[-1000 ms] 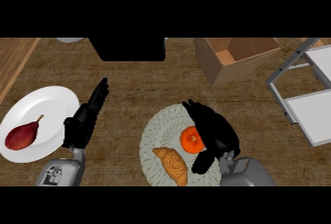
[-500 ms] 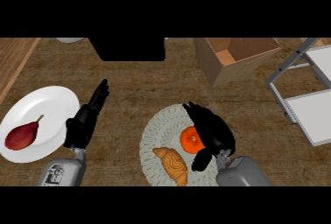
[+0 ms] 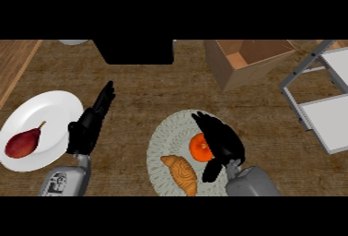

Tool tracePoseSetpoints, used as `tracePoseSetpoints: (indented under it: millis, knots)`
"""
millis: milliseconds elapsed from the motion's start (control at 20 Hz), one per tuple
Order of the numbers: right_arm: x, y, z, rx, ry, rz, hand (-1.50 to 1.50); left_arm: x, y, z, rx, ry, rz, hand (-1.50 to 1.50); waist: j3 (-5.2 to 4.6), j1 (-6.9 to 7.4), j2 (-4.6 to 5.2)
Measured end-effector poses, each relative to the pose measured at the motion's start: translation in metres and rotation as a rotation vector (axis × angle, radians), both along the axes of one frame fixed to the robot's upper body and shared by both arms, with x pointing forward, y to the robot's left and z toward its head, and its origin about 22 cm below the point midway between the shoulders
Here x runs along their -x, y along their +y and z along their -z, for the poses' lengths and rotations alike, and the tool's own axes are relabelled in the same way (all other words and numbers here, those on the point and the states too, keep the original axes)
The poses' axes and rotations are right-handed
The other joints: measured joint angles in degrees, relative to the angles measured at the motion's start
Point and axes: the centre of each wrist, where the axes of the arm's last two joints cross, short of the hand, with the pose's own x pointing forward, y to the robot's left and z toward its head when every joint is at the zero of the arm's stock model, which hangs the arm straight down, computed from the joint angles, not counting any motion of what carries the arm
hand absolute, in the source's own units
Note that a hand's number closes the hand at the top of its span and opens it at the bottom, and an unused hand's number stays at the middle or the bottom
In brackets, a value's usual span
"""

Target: Pick the squash from the placemat and place it in the tiered shelf

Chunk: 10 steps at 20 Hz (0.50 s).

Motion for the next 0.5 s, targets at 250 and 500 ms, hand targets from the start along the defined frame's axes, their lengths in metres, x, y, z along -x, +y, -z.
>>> tracePoseSetpoints:
  millis: [250,500]
  knots:
    - [0.006,0.002,0.014,0.038,0.015,-0.041,1.5,0.0,-0.002,0.002,-0.003,0.001,-0.005,0.0,0.0,-0.01,-0.02]
    - [0.008,-0.003,0.016,0.065,-0.041,-0.091,1.5,-0.002,-0.001,0.001,-0.008,0.0,-0.006,0.0,0.0,0.04,-0.13]
